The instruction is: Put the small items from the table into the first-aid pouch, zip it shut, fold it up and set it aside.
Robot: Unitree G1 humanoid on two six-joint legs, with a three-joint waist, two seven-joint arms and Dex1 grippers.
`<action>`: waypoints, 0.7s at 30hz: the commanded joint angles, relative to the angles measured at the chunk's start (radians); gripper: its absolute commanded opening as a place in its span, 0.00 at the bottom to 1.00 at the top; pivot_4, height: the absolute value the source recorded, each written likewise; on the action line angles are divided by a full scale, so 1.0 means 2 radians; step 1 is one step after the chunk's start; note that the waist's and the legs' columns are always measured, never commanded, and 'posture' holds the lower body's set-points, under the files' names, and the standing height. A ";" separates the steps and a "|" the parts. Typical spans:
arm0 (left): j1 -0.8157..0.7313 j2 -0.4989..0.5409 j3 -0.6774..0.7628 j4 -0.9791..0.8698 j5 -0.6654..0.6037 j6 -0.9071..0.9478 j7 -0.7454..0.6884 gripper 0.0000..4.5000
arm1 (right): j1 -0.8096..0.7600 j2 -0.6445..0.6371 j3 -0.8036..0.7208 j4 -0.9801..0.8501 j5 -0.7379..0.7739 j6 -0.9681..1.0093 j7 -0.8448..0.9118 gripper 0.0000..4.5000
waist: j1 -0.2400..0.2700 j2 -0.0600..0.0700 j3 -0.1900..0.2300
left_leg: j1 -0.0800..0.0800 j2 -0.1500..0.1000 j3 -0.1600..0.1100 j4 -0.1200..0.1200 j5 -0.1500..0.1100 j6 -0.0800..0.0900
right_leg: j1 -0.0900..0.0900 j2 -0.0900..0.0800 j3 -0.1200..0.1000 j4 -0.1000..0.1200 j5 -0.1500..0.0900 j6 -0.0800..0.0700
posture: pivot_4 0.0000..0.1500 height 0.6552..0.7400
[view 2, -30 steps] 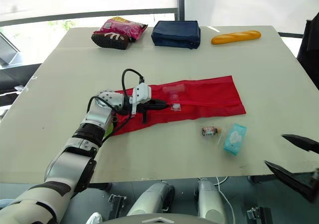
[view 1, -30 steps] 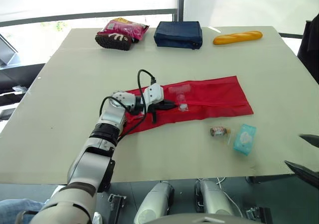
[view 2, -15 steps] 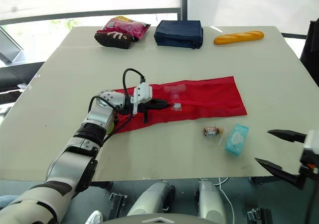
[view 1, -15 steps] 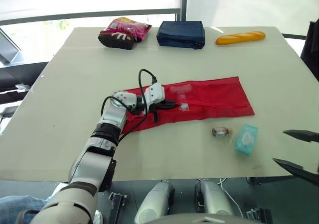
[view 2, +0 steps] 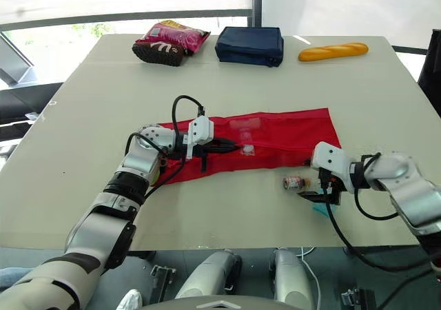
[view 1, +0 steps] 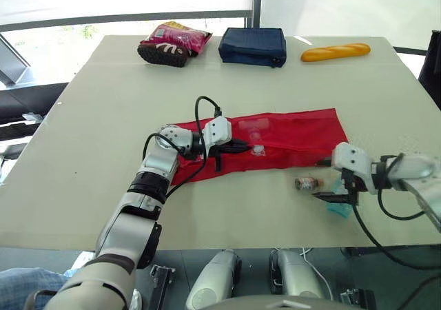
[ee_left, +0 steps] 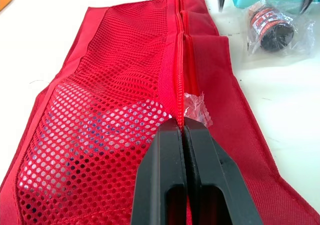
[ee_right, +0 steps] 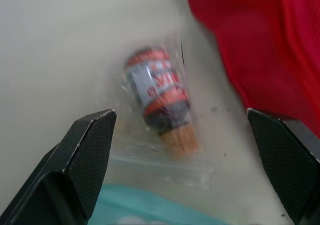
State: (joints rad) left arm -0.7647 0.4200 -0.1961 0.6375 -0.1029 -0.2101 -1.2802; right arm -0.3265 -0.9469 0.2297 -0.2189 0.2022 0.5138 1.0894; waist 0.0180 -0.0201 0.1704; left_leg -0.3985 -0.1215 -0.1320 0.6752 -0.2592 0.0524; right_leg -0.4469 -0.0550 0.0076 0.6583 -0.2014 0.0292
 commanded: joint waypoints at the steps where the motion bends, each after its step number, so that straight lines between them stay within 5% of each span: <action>1: 0.005 0.002 0.010 -0.026 -0.009 0.000 0.004 0.00 | -0.016 0.000 0.010 0.008 -0.011 -0.008 0.019 0.82 | -0.002 0.000 0.000 | 0.000 0.000 0.000 0.000 0.000 0.000 | 0.000 0.000 0.000 0.000 0.000 0.000 | 1.00 0.87; 8: 0.010 0.002 0.010 -0.031 -0.010 0.001 0.007 0.00 | -0.005 0.001 -0.019 -0.047 0.024 0.051 0.018 0.08 | -0.002 0.000 0.000 | 0.000 0.000 0.000 0.000 0.000 0.000 | 0.000 0.000 0.000 0.001 0.000 0.000 | 1.00 0.87; 13: 0.011 -0.003 0.009 -0.034 -0.013 0.003 0.007 0.00 | -0.009 0.039 -0.040 -0.128 0.077 0.190 -0.044 0.08 | -0.002 0.000 0.000 | 0.000 0.000 0.000 0.000 0.000 0.000 | 0.000 0.000 0.000 0.001 0.000 0.000 | 1.00 0.87; 21: 0.028 -0.018 0.002 -0.078 -0.024 0.027 0.007 0.00 | -0.055 0.189 -0.053 -0.143 0.072 0.405 -0.228 0.08 | -0.001 0.000 0.000 | 0.000 0.000 0.000 0.001 0.000 0.000 | -0.001 0.000 0.001 0.001 0.000 0.000 | 1.00 0.87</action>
State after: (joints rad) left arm -0.7061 0.3882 -0.1973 0.5356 -0.1223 -0.1668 -1.2639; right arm -0.4123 -0.5979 0.1649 -0.4927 0.3533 1.2740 0.6944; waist 0.0163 -0.0200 0.1699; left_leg -0.3988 -0.1224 -0.1320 0.6763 -0.2592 0.0525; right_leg -0.4480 -0.0554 0.0087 0.6608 -0.2007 0.0283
